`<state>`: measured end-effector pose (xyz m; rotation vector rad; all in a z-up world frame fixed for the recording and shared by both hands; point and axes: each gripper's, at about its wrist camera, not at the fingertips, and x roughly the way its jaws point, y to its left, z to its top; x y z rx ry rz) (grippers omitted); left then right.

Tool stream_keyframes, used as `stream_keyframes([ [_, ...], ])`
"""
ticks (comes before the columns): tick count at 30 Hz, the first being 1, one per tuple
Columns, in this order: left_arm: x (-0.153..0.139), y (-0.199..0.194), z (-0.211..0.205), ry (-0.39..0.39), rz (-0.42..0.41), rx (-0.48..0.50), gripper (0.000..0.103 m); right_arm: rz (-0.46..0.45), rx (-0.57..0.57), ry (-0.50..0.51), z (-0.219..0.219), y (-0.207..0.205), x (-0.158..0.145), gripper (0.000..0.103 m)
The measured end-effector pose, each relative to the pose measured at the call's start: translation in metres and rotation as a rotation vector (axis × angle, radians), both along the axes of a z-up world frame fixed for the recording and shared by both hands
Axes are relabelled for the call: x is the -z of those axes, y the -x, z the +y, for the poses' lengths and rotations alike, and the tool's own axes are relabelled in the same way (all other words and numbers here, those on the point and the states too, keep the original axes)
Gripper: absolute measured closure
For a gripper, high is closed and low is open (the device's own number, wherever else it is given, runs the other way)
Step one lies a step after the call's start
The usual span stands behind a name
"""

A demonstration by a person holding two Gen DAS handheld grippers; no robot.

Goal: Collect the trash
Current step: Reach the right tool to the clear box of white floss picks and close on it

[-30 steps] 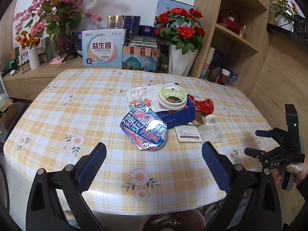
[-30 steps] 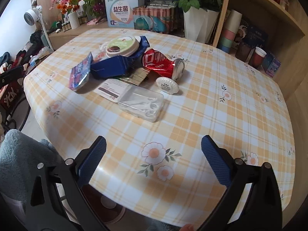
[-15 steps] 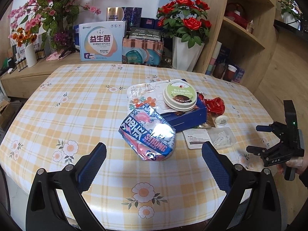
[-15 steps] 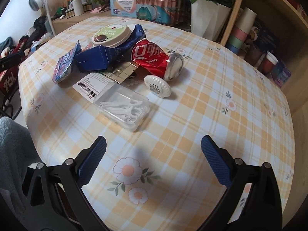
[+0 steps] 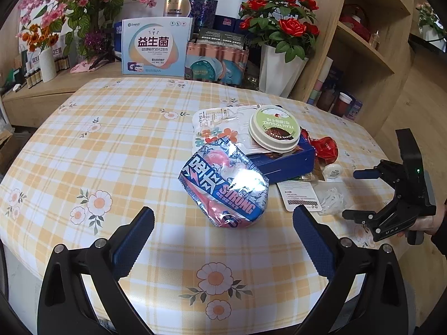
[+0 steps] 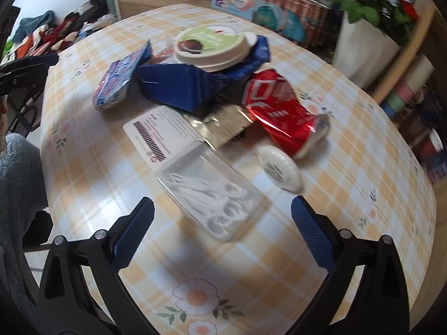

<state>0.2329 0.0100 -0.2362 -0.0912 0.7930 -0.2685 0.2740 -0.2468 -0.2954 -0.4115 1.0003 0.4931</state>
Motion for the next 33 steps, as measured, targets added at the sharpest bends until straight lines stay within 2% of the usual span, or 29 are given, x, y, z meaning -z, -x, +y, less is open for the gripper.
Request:
stream_keyframes([
  [4, 0.001, -0.004, 0.000, 0.014, 0.004, -0.006, 0.006, 0.022, -0.044, -0.013, 0.016, -0.008, 0.003, 0.011],
  [12, 0.001, -0.008, -0.004, 0.027, 0.014, 0.005, 0.006, 0.078, -0.035, 0.007, 0.028, -0.022, 0.020, 0.011],
  [18, 0.005, -0.007, -0.006, 0.034, 0.028, 0.009, 0.006, 0.127, -0.003, -0.011, 0.018, -0.018, 0.015, 0.023],
  [21, 0.006, -0.005, -0.008, 0.042, 0.030, 0.012, 0.006, 0.233, 0.031, -0.018, 0.011, -0.017, 0.020, 0.038],
  [22, 0.006, -0.005, -0.009, 0.042, 0.029, 0.015, 0.006, 0.260, 0.038, -0.017, 0.010, -0.015, 0.022, 0.038],
  [24, 0.006, -0.005, -0.011, 0.038, 0.028, 0.020, 0.006, 0.253, 0.025, -0.021, 0.010, -0.010, 0.021, 0.038],
  [33, 0.009, -0.010, -0.016, 0.039, 0.053, 0.019, 0.006, 0.188, 0.116, -0.059, 0.005, 0.002, 0.020, 0.043],
])
